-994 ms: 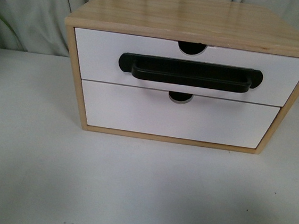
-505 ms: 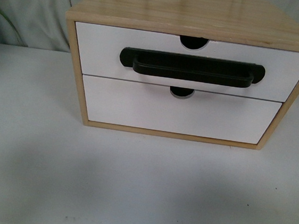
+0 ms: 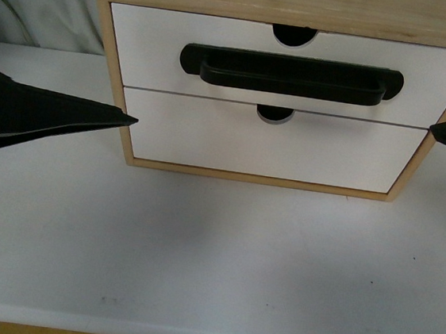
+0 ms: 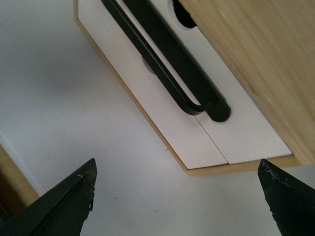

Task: Pull drawer

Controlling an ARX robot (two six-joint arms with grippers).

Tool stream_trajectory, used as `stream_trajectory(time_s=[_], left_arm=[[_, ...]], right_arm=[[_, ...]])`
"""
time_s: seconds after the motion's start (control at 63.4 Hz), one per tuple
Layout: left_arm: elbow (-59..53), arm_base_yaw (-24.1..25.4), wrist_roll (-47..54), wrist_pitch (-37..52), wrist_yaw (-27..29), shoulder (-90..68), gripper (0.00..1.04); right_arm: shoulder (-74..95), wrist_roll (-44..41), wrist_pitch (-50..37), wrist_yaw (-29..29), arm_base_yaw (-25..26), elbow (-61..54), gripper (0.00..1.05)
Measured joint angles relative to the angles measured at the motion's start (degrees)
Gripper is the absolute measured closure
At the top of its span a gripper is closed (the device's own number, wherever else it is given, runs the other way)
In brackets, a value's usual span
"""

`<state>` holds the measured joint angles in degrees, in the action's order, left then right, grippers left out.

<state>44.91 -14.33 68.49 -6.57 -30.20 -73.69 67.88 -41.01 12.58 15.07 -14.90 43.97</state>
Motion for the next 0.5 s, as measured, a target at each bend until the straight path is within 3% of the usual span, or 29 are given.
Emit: stream_trajectory(time_s=[0.268, 0.505], left_arm=[[14.32, -4.04, 12.92, -16.44, 8.44, -11.02, 0.06], [21.79, -7.23, 16.63, -22.47, 14.93, -15.69, 0.06]], right_arm=[[9.29, -7.08, 2.54, 2.73, -0.9, 5.22, 0.09], [12.66, -8.35, 2.16, 3.96, -0.92, 7.17, 0.09]])
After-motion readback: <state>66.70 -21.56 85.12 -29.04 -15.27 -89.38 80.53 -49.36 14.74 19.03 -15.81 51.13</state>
